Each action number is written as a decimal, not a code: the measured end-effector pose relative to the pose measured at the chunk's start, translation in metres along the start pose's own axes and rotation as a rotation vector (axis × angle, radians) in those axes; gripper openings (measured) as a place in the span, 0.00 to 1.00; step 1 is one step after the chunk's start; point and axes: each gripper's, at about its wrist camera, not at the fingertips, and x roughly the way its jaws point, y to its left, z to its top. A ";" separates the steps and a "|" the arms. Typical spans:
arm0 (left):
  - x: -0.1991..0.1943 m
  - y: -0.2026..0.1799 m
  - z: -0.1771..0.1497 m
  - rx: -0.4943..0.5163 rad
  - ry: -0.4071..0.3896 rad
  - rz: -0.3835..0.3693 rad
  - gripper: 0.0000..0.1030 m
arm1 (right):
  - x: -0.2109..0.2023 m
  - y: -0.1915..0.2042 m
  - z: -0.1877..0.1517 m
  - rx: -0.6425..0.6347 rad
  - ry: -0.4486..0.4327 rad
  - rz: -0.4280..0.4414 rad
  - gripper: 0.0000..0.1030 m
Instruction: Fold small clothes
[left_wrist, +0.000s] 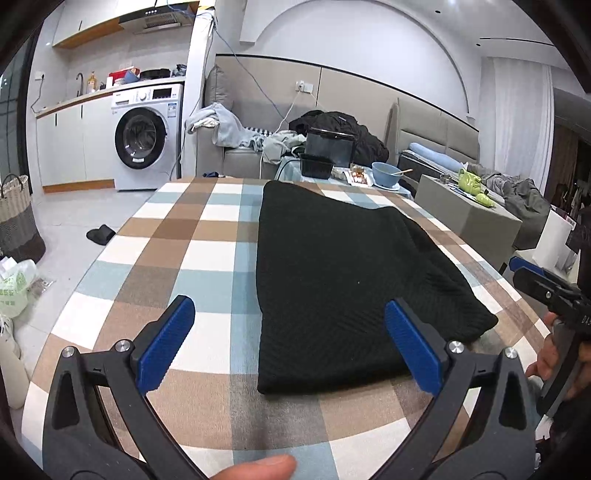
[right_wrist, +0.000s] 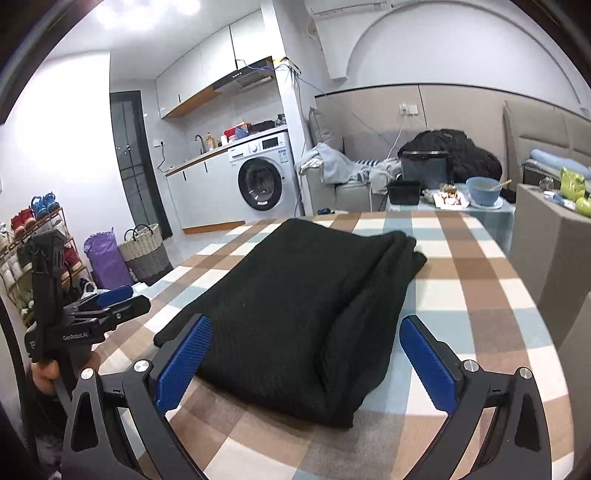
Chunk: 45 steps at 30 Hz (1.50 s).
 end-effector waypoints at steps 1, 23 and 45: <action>-0.001 0.000 0.001 0.007 -0.006 0.008 0.99 | 0.001 0.001 0.001 -0.005 -0.001 -0.004 1.00; -0.011 -0.012 -0.001 0.064 -0.052 -0.016 1.00 | -0.005 0.014 -0.004 -0.085 -0.067 -0.025 1.00; -0.005 0.001 0.000 -0.007 -0.023 -0.040 1.00 | 0.000 0.007 -0.004 -0.048 -0.038 -0.017 1.00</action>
